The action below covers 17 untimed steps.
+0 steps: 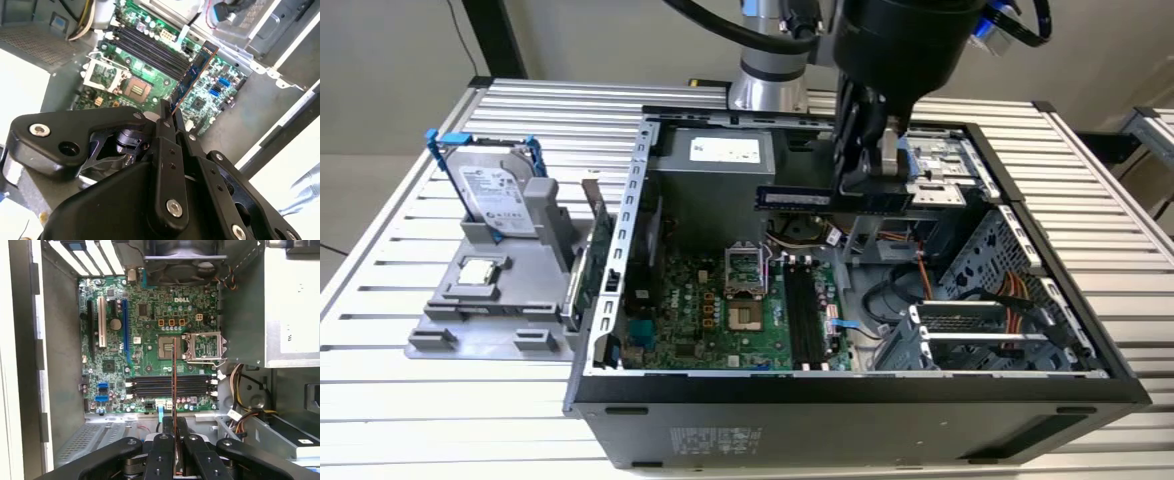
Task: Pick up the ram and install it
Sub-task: 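Pick up the ram and move it above insertion slot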
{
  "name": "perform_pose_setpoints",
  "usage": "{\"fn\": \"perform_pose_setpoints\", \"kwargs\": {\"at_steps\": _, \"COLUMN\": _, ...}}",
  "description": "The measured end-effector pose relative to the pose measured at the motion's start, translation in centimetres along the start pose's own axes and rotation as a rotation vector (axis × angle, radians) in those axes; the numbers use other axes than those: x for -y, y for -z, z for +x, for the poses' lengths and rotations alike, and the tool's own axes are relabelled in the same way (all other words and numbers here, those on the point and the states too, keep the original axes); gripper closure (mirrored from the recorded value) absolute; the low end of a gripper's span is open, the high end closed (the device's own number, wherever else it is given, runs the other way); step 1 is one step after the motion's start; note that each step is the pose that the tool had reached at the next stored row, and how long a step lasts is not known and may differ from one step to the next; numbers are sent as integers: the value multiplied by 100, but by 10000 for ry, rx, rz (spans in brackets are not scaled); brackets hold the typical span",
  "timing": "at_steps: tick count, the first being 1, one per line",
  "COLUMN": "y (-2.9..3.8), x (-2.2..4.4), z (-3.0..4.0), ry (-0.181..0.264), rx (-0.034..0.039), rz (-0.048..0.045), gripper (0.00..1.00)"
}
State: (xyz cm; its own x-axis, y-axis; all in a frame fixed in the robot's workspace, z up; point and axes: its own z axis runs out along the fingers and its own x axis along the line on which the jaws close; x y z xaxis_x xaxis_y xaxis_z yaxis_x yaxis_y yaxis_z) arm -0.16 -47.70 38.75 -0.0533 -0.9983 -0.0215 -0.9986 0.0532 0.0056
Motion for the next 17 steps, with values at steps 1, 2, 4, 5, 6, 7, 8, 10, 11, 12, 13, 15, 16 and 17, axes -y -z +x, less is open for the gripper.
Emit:
{"fn": "perform_pose_setpoints", "kwargs": {"at_steps": 1, "y": -1, "x": -2, "z": -31, "ry": 0, "rx": 0, "rz": 0, "gripper": 100}}
{"fn": "perform_pose_setpoints", "kwargs": {"at_steps": 2, "y": -1, "x": -3, "z": -59, "ry": 0, "rx": 0, "rz": 1, "gripper": 100}}
{"fn": "perform_pose_setpoints", "kwargs": {"at_steps": 4, "y": -3, "x": -6, "z": -107, "ry": 0, "rx": 1, "rz": 1, "gripper": 100}}
{"fn": "perform_pose_setpoints", "kwargs": {"at_steps": 5, "y": -3, "x": -7, "z": -129, "ry": 0, "rx": 1, "rz": 1, "gripper": 100}}
{"fn": "perform_pose_setpoints", "kwargs": {"at_steps": 6, "y": -3, "x": -8, "z": -149, "ry": 0, "rx": 0, "rz": 1, "gripper": 100}}
{"fn": "perform_pose_setpoints", "kwargs": {"at_steps": 7, "y": -3, "x": -9, "z": -165, "ry": 2, "rx": -1, "rz": 1, "gripper": 100}}
{"fn": "perform_pose_setpoints", "kwargs": {"at_steps": 8, "y": -4, "x": -9, "z": -180, "ry": 6, "rx": 1, "rz": 1, "gripper": 100}}
{"fn": "perform_pose_setpoints", "kwargs": {"at_steps": 10, "y": -5, "x": -11, "z": -211, "ry": 18, "rx": 0, "rz": 0, "gripper": 100}}
{"fn": "perform_pose_setpoints", "kwargs": {"at_steps": 11, "y": -5, "x": -12, "z": -228, "ry": 23, "rx": 0, "rz": 0, "gripper": 100}}
{"fn": "perform_pose_setpoints", "kwargs": {"at_steps": 12, "y": -6, "x": -13, "z": -247, "ry": 30, "rx": 0, "rz": 0, "gripper": 100}}
{"fn": "perform_pose_setpoints", "kwargs": {"at_steps": 13, "y": -7, "x": -14, "z": -268, "ry": 37, "rx": 0, "rz": 0, "gripper": 100}}
{"fn": "perform_pose_setpoints", "kwargs": {"at_steps": 15, "y": -7, "x": -16, "z": -304, "ry": 49, "rx": 0, "rz": 0, "gripper": 100}}
{"fn": "perform_pose_setpoints", "kwargs": {"at_steps": 16, "y": -8, "x": -17, "z": -323, "ry": 58, "rx": -1, "rz": 0, "gripper": 100}}
{"fn": "perform_pose_setpoints", "kwargs": {"at_steps": 17, "y": -8, "x": -17, "z": -340, "ry": 68, "rx": -1, "rz": -1, "gripper": 100}}
